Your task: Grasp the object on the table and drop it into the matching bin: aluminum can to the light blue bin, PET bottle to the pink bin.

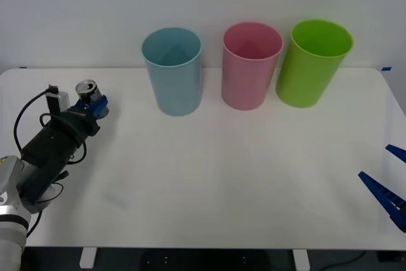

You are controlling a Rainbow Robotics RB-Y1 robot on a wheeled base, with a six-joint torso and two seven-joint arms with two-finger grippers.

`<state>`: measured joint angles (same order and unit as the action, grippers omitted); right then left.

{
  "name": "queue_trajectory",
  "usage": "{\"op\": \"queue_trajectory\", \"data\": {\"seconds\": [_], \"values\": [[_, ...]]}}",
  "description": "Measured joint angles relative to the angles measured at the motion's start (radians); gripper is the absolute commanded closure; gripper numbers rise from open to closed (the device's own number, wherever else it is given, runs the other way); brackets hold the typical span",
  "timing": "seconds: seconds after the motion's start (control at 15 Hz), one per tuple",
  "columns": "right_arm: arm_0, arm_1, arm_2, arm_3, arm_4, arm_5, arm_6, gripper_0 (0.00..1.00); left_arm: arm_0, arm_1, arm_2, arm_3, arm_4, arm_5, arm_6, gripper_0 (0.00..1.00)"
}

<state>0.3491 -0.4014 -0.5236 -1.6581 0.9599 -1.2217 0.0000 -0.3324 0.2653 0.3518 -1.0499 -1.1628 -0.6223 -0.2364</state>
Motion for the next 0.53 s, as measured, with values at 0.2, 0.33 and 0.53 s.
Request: {"op": "queue_trajectory", "data": {"seconds": [0.2,0.33,0.53], "values": [[0.000,0.000,0.000,0.000,0.000,0.000,0.000,0.00,0.000,0.013,0.001,-0.093,0.001,-0.011,0.143,1.00],[0.000,0.000,0.000,0.000,0.000,0.000,0.000,0.00,0.001,0.014,-0.001,-0.156,0.001,-0.023,0.234,1.00],[0.000,0.000,0.000,0.000,0.000,0.000,0.000,0.00,-0.001,0.014,-0.009,-0.245,0.001,-0.039,0.344,1.00]]}}
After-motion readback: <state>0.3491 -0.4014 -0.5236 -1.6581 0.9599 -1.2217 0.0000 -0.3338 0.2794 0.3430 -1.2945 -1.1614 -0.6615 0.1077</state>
